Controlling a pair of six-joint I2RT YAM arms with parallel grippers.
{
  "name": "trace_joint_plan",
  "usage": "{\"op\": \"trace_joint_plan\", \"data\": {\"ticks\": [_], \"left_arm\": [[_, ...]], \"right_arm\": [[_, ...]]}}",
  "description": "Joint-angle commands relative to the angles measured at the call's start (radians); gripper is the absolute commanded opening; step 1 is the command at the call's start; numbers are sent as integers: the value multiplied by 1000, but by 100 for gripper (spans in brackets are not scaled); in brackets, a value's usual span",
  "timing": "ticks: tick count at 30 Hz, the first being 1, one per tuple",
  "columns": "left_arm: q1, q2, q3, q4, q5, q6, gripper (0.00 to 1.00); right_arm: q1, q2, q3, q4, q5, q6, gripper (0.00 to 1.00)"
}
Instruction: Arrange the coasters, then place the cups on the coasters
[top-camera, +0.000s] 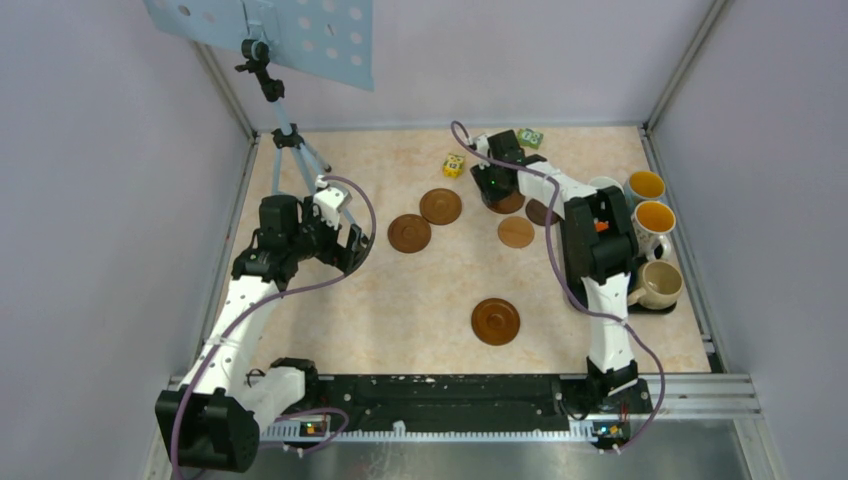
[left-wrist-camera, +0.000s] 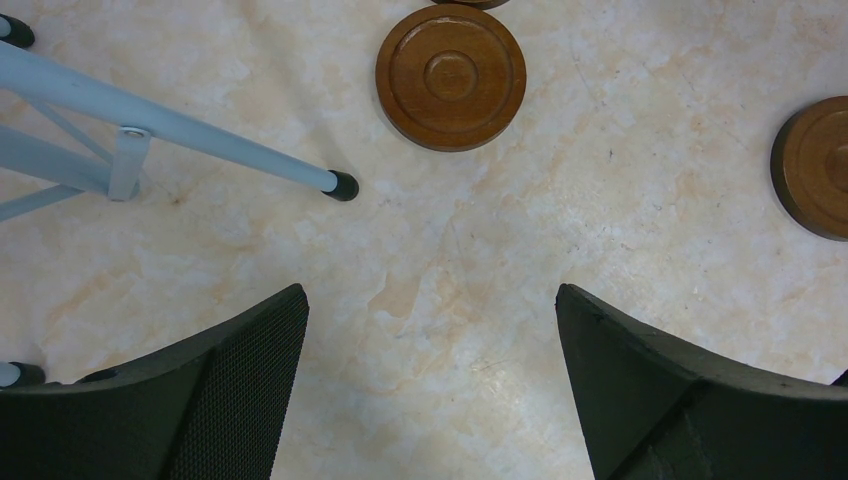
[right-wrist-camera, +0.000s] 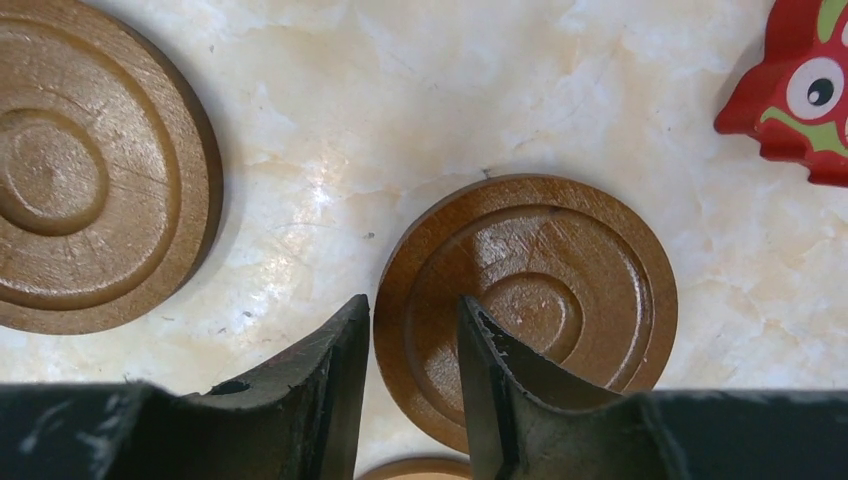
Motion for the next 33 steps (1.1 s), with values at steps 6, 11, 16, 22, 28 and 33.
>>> {"op": "trace_joint_plan", "data": {"ticks": [6,11,16,22,28,33], "left_arm": [[5,-12,-4,32,25,3,99],[5,-12,-4,33,29,3,99],[5,-12,-2,30,30,1,99],[5,-15,0,30,30,1,99],[5,-14,-3,30,28,2,99],[5,-15,-1,27,28,3,99]], "right_arm": [[30,-53,63,24,-46,-5,42],[75,-71,63,34,-84,20,42],[115,-20,118,23,-81,38,45],[125,51,189,-2,-54,57,57],[135,101,224,-13,-64,71,58],[139,145,250,-30,-46,62,58]]}}
